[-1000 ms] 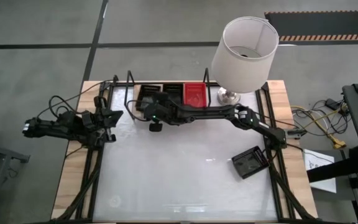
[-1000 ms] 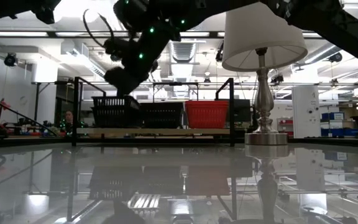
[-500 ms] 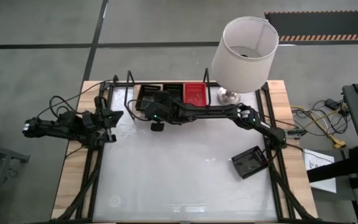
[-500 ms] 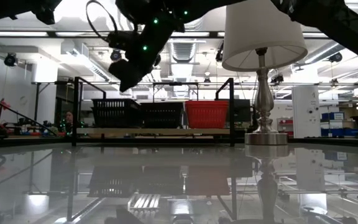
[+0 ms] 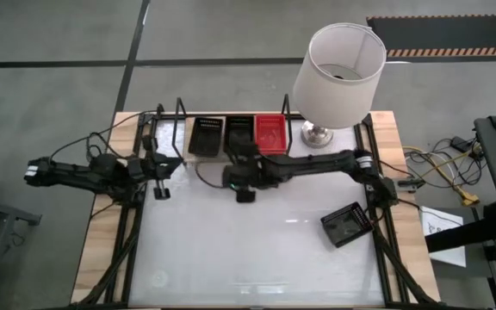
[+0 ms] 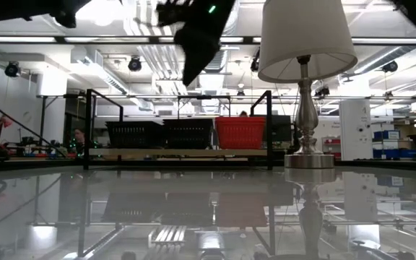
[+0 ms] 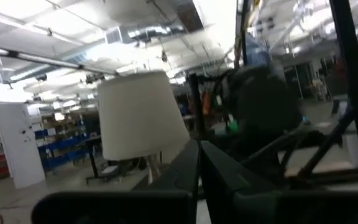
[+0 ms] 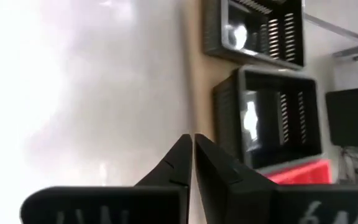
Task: Stack baskets on shelf by color
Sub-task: Stack the black bin on the left black bin on the shelf
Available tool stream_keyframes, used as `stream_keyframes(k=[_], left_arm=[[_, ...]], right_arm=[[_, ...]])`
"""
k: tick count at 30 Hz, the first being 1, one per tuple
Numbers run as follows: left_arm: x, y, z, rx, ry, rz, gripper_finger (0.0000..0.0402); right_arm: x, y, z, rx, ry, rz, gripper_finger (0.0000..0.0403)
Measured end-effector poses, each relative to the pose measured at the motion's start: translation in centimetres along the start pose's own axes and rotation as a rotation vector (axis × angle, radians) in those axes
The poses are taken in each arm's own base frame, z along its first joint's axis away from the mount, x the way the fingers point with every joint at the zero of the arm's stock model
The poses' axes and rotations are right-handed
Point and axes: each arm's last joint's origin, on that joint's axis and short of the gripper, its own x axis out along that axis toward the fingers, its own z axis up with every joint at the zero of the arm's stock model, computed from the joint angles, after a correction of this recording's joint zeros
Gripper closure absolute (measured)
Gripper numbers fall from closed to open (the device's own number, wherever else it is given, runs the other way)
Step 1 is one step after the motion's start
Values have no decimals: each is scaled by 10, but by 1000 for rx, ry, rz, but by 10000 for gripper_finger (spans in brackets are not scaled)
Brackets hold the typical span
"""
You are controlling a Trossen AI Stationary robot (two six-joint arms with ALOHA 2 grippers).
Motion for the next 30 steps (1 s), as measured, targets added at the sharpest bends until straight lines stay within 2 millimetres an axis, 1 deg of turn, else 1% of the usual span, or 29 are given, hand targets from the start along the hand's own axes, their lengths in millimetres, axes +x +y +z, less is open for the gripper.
stream_keyframes(k=[3, 5, 7, 9, 11, 13, 16, 18, 21, 23, 26, 28, 30], left_arm=[[12, -3, 3, 0, 79, -27, 402], [22, -5, 5, 7, 175, -46, 402], [31, -8, 2, 9, 342, -40, 402], [36, -9, -5, 6, 549, 3, 402], [41, -14, -17, 40, 749, 22, 402], [46, -20, -28, 77, 913, 7, 402], [56, -29, -48, 133, 1105, -14, 402], [69, -31, -53, 149, 1145, -3, 402], [80, -33, -69, 197, 1246, 14, 402], [89, -31, -77, 238, 1267, 47, 402], [98, -25, -92, 344, 1321, 146, 402], [101, -21, -101, 392, 1362, 190, 402], [107, -17, -104, 400, 1366, 202, 402]], right_arm=[[-26, 16, -15, 11, -16, 27, 393], [-43, 24, -28, 23, -24, 42, 394], [-55, 33, -43, 49, -43, 56, 394], [-66, 43, -59, 66, -70, 73, 394], [-75, 54, -75, 72, -110, 95, 394], [-81, 66, -90, 73, -172, 122, 394], [-82, 81, -113, 67, -255, 150, 394], [-80, 87, -127, 71, -300, 165, 394], [-77, 92, -145, 102, -365, 186, 394], [-73, 94, -156, 127, -388, 193, 394], [-67, 94, -170, 151, -419, 195, 394], [-66, 93, -175, 167, -443, 199, 394], [-65, 93, -180, 173, -452, 201, 394]])
